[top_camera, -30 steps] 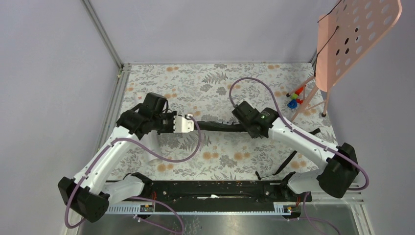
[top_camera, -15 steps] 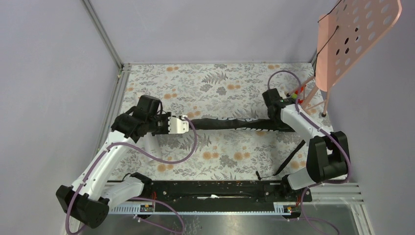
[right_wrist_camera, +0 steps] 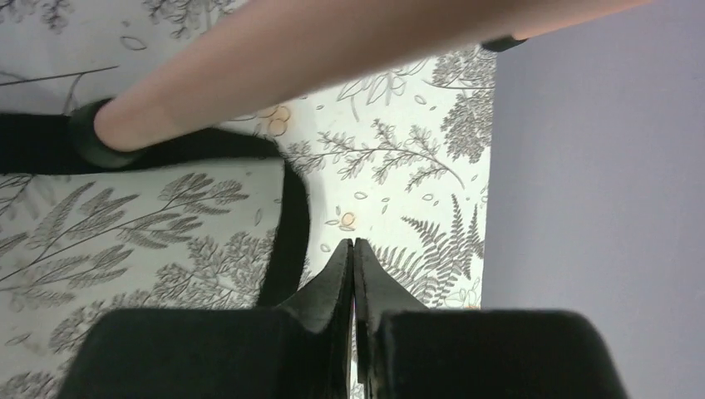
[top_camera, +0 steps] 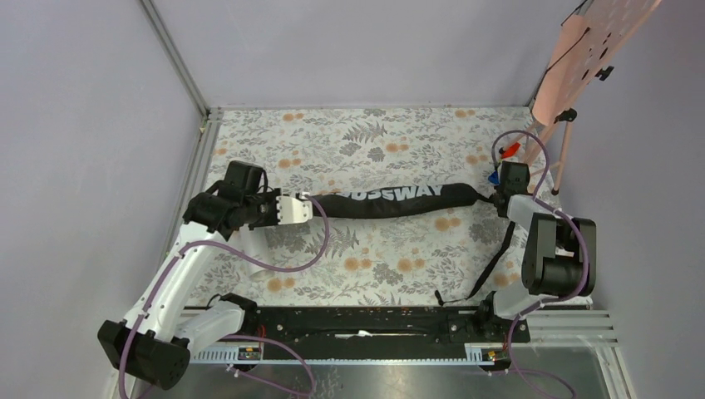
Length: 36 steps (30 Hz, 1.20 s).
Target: Pack up the badminton gear
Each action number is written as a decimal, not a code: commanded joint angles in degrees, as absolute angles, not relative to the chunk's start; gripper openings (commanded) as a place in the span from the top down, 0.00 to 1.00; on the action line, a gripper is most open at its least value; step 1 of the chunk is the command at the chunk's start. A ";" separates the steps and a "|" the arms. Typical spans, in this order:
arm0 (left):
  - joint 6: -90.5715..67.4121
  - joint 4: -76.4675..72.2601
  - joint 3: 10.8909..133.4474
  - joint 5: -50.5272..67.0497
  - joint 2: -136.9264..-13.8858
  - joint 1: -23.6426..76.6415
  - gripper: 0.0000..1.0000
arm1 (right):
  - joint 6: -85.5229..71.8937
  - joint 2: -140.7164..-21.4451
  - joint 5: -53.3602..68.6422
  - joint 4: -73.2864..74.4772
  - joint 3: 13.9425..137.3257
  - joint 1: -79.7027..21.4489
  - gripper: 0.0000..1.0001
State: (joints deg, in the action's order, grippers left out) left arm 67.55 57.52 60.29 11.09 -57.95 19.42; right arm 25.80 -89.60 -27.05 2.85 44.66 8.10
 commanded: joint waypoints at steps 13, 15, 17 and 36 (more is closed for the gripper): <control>66.88 54.66 66.15 22.93 -56.85 18.64 1.00 | 22.47 -61.80 -5.44 6.08 36.71 7.50 0.38; 66.38 54.61 67.85 24.94 -57.14 18.67 1.00 | 22.44 -56.59 -2.05 8.79 35.43 5.26 0.33; 65.75 54.62 69.46 26.61 -57.65 18.71 1.00 | 22.42 -51.05 3.62 10.60 33.32 2.45 0.17; 70.72 63.11 79.39 39.57 -56.24 19.40 1.00 | 41.23 -55.67 26.76 17.67 42.73 -22.05 0.00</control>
State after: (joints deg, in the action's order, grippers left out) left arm 69.01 66.15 75.85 30.44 -58.87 19.11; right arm 33.89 -46.78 25.67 15.64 34.59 -20.51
